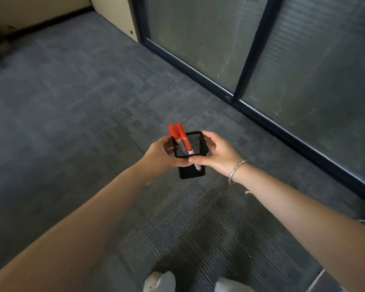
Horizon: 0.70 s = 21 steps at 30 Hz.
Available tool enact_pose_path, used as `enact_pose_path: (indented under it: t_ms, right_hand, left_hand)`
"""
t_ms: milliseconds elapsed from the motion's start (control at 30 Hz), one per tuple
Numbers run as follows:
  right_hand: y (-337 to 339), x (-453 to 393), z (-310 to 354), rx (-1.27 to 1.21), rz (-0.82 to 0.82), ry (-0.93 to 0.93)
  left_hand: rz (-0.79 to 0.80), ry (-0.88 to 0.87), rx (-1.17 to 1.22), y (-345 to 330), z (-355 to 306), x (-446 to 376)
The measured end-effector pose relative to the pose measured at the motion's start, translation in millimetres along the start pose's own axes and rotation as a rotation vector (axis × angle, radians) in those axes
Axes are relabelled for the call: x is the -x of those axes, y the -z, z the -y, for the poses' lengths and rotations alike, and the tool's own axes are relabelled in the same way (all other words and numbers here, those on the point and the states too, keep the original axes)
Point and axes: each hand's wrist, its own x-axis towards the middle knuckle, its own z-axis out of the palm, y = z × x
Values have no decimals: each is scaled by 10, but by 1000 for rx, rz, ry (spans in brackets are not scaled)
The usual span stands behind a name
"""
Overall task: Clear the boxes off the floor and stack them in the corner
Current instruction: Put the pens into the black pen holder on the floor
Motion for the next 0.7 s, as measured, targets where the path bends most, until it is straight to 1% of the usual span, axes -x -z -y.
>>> enact_pose_path:
  t_ms: [33, 67, 100, 133, 200, 233, 333, 500, 600, 700]
  right_hand:
    - [-17, 80, 548, 17, 41, 4]
    - [-25, 130, 641, 16, 41, -12]
    - [-28, 192, 938, 10, 61, 7]
    - [-72, 300, 1388, 24, 94, 31]
    - [-161, 452, 1961, 9, 136, 35]
    - [-202, 509, 2107, 7, 155, 35]
    - [-372, 717, 2812, 25, 238, 75]
    - [-767, 946, 3461, 36, 390, 143]
    - [-1203, 1110, 3843, 67, 516, 208]
    - [-1631, 1247, 4159, 92, 631, 274]
  left_hand:
    - [-27, -9, -3, 244, -397, 342]
    - [-21, -9, 5, 248, -490, 435]
    - [-37, -11, 22, 370, -690, 625]
    - [-72, -8, 28, 543, -985, 916]
    - [-137, -6, 51, 788, -1356, 1377]
    - [-141, 1, 46, 828, -1444, 1514]
    - [-249, 6, 74, 1129, -1848, 2182]
    - [-359, -29, 105, 1426, -2136, 3013]
    - [-512, -23, 145, 1626, -2130, 3646]
    - [-631, -23, 185, 1812, -2057, 4153]
